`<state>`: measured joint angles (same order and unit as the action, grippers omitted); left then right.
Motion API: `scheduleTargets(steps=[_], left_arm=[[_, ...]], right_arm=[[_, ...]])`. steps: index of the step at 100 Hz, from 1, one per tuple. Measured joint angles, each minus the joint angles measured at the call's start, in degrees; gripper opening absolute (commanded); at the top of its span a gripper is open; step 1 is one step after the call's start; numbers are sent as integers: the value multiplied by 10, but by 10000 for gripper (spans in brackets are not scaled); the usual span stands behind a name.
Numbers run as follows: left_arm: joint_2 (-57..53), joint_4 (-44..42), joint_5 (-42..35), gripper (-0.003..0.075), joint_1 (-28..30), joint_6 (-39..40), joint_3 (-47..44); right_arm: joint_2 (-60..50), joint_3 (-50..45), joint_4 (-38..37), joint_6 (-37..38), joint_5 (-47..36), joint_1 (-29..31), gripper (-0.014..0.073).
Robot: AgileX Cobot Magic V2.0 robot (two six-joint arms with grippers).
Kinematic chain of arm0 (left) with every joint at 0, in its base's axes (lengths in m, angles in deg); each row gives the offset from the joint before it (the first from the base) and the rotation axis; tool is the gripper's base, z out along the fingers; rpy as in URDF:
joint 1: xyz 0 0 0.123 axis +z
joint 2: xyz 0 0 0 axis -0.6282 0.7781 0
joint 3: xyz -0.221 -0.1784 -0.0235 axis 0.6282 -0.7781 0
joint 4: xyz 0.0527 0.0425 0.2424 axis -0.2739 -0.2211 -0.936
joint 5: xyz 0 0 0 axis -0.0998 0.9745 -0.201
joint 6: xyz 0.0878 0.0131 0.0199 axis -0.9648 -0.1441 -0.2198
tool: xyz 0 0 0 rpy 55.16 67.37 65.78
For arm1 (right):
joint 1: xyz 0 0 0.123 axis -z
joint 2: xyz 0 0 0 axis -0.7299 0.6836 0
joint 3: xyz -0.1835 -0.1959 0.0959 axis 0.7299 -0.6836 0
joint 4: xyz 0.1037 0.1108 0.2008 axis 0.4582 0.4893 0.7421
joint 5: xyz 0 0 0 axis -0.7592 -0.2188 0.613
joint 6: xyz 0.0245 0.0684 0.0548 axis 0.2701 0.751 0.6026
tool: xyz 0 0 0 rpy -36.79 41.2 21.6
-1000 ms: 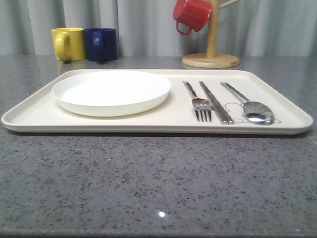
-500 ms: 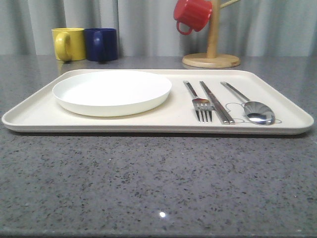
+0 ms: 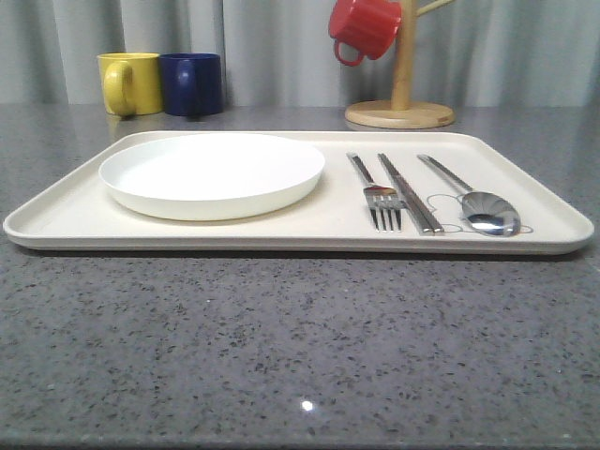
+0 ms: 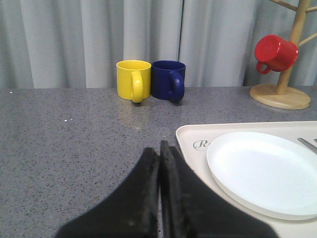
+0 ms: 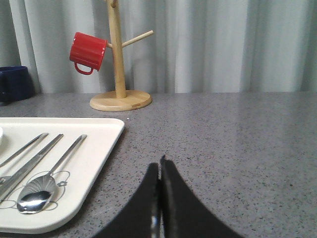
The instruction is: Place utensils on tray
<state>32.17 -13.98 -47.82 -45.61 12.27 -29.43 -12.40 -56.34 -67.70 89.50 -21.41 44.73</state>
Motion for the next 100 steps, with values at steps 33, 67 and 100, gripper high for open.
scheduleTargets(steps=[33, 67, 100], left_arm=[[0, 0, 0, -18, 0, 0, 0], [0, -11, -28, -18, 0, 0, 0], [-36, -188, -31, -18, 0, 146, -32]], right_arm=[[0, 0, 0, -1, 0, 0, -68], [0, 0, 0, -1, 0, 0, -68], [0, 0, 0, -1, 0, 0, -68]])
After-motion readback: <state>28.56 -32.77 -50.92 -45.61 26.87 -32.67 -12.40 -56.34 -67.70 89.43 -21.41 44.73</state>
